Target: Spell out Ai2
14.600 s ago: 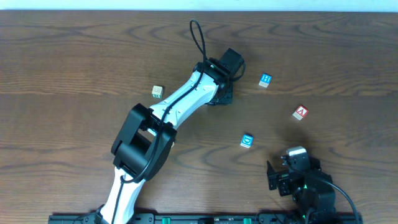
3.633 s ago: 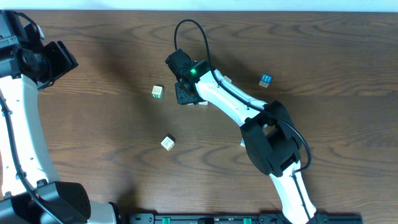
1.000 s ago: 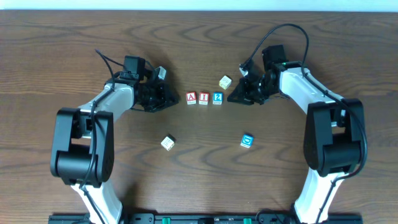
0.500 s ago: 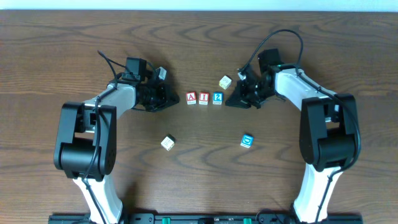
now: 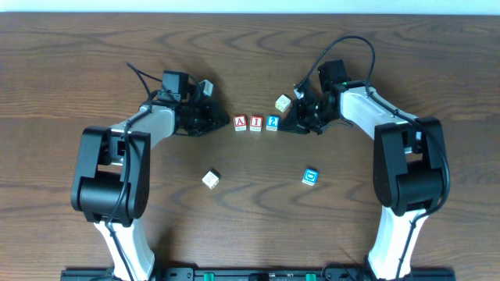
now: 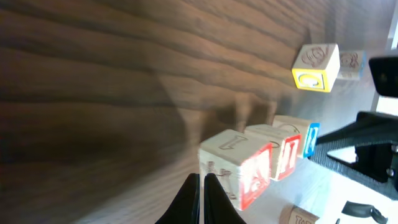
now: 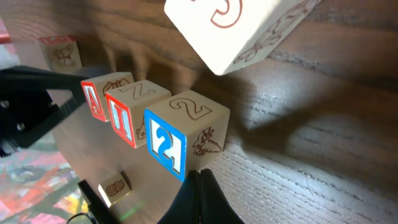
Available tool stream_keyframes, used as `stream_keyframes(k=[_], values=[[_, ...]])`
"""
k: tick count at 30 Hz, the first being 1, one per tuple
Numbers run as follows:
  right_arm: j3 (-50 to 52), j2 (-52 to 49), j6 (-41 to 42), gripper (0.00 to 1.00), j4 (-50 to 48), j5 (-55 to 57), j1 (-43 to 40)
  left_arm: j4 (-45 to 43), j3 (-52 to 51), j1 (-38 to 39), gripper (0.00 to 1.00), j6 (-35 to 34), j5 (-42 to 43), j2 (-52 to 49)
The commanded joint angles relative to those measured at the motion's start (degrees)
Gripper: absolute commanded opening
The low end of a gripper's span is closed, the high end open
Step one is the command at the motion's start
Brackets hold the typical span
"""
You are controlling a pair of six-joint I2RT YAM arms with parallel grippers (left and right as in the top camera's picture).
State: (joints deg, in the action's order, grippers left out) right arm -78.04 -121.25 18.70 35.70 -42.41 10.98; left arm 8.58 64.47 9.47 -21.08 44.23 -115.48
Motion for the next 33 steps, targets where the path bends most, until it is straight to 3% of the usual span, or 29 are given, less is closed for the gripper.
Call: stream_keyframes(k=[1,33], values=[[0.15,-0.50,0.59,0.01,-0.20,-0.22,0.35,-0.31,-0.35,1.09,0.06,-0.57,0.74,-1.09],[0.15,-0.50,-2.38,0.01,-0.83,-0.87,1.60,-3.28,-0.35,2.62,0.05,-1.70,0.35,-1.09]])
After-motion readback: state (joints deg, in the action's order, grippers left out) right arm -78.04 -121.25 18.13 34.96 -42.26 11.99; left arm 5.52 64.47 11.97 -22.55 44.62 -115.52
